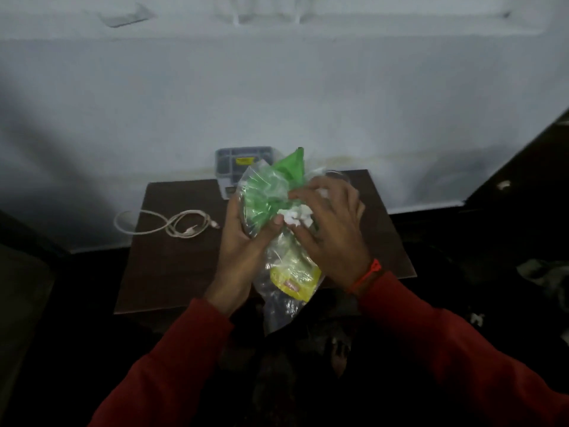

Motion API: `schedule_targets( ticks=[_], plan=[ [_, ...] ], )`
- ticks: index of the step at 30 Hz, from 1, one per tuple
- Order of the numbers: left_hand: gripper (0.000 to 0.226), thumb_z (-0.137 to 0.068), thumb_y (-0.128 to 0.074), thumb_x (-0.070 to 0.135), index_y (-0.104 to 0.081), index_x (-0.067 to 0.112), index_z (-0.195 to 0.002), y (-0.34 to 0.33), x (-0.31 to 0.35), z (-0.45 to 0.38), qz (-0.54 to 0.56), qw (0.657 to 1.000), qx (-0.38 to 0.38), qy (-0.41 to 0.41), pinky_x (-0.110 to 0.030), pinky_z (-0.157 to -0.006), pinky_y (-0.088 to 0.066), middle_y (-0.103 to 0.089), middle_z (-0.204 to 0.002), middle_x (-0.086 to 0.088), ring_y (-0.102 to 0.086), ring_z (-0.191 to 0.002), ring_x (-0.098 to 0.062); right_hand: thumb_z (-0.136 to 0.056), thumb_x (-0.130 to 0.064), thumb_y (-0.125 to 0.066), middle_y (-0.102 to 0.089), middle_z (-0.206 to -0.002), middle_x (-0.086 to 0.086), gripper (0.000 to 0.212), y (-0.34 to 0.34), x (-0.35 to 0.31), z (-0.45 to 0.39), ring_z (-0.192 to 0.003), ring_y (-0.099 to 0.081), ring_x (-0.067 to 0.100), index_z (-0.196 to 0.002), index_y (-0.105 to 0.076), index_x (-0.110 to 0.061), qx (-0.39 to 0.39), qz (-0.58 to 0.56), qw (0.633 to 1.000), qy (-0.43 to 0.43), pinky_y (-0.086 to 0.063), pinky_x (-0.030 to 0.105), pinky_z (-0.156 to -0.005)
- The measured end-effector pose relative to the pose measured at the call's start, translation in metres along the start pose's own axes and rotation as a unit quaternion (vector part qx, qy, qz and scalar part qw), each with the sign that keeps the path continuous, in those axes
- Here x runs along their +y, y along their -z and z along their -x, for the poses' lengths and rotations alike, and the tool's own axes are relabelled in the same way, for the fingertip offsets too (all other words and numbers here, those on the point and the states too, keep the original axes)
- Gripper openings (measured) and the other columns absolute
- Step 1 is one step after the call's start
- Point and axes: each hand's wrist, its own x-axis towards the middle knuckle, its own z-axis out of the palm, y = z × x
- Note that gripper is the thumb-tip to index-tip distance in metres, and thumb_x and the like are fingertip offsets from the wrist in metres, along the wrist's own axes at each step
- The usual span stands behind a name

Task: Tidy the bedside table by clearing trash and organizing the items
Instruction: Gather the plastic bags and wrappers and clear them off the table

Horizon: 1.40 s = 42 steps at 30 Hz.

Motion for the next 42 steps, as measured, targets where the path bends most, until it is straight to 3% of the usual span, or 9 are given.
schedule_targets(
  ticks=[6,9,11,18,24,29,37,40,42],
  plan=[
    [0.068,-0.092,-0.07,-0.001,-0.042,0.022,-0.15,-0.098,-0.031,-0.005,-0.023,0.997,-0.072,0.025,-0.035,-0.088,-0.06,-0.066,-0.137,-0.007,-0.067,-0.121,-0.026,-0.068,-0.023,-0.091,-0.031,-0.147,0.008,0.106,0.076,0.086,0.011,-0.132,-0.04,-0.005,-0.149,-0.022,-0.026,-0.03,-0.258,0.939,-0.225,-0.046,0.027,-0.108],
    [0.055,-0.091,-0.068,-0.005,-0.051,0.011,-0.141,-0.158,-0.048,-0.025,-0.019,0.989,-0.121,0.077,-0.036,-0.084,-0.061,-0.071,-0.127,-0.014,-0.071,-0.11,-0.028,-0.08,0.005,-0.076,-0.058,-0.137,0.024,0.075,0.114,0.136,0.017,-0.113,-0.066,0.026,-0.142,-0.038,-0.009,-0.041,-0.474,0.818,-0.323,-0.059,0.039,-0.09],
    [0.044,-0.092,-0.067,-0.004,-0.057,0.003,-0.134,-0.197,-0.064,-0.041,-0.021,0.976,-0.163,0.14,-0.041,-0.087,-0.06,-0.073,-0.12,-0.017,-0.072,-0.106,-0.03,-0.082,0.012,-0.069,-0.065,-0.127,0.021,0.058,0.132,0.168,0.025,-0.104,-0.069,0.027,-0.135,-0.048,-0.001,-0.019,-0.523,0.788,-0.324,-0.059,0.038,-0.084],
    [0.008,-0.095,-0.066,0.006,-0.062,0.012,-0.098,-0.276,-0.162,-0.071,-0.31,0.893,-0.228,0.234,-0.038,-0.083,-0.053,-0.065,-0.097,-0.013,-0.061,-0.088,-0.024,-0.073,0.015,-0.075,-0.067,-0.107,0.02,0.054,0.126,0.283,0.071,-0.091,-0.062,0.022,-0.124,-0.059,0.007,0.11,-0.287,0.868,-0.39,-0.053,0.035,-0.085],
    [0.027,-0.098,-0.064,0.023,-0.065,0.016,-0.123,-0.261,-0.205,-0.076,-0.383,0.895,-0.17,0.154,-0.049,-0.088,-0.06,-0.069,-0.117,-0.012,-0.069,-0.105,-0.032,-0.072,0.011,-0.066,-0.062,-0.119,0.024,0.052,0.051,0.354,0.142,-0.113,-0.061,0.037,-0.123,-0.066,-0.003,0.124,-0.044,0.887,-0.443,-0.037,0.024,-0.096],
    [0.017,-0.099,-0.061,0.017,-0.073,0.024,-0.11,-0.244,-0.196,-0.082,-0.393,0.896,-0.196,0.066,-0.034,-0.063,-0.063,-0.071,-0.109,-0.003,-0.072,-0.096,-0.022,-0.088,-0.002,-0.059,-0.035,-0.143,0.02,0.051,-0.025,0.379,0.174,-0.126,-0.046,0.039,-0.136,-0.053,-0.015,-0.02,-0.034,0.858,-0.512,-0.037,0.037,-0.112],
    [0.016,-0.101,-0.061,0.02,-0.074,0.021,-0.109,-0.231,-0.181,-0.078,-0.433,0.858,-0.275,0.009,-0.008,-0.052,-0.043,-0.075,-0.095,0.007,-0.073,-0.071,-0.007,-0.095,-0.067,-0.021,0.002,-0.168,0.01,0.076,-0.063,0.392,0.203,-0.154,-0.006,0.038,-0.159,-0.008,-0.028,-0.493,0.109,0.745,-0.437,-0.008,0.051,-0.124],
    [0.017,-0.101,-0.061,0.019,-0.075,0.018,-0.111,-0.235,-0.177,-0.07,-0.433,0.854,-0.288,-0.005,-0.006,-0.057,-0.044,-0.075,-0.096,0.005,-0.072,-0.068,-0.007,-0.104,-0.044,-0.039,-0.001,-0.168,0.011,0.065,-0.047,0.403,0.189,-0.153,-0.013,0.037,-0.159,-0.008,-0.028,-0.57,0.074,0.7,-0.424,-0.016,0.05,-0.123],
    [0.018,-0.102,-0.061,0.02,-0.075,0.017,-0.112,-0.237,-0.171,-0.064,-0.434,0.853,-0.29,-0.004,-0.005,-0.058,-0.044,-0.075,-0.094,0.004,-0.071,-0.066,-0.004,-0.106,-0.032,-0.041,-0.013,-0.167,0.013,0.058,-0.039,0.405,0.174,-0.151,-0.021,0.034,-0.158,-0.02,-0.02,-0.528,0.029,0.727,-0.438,-0.019,0.045,-0.123]
  ],
)
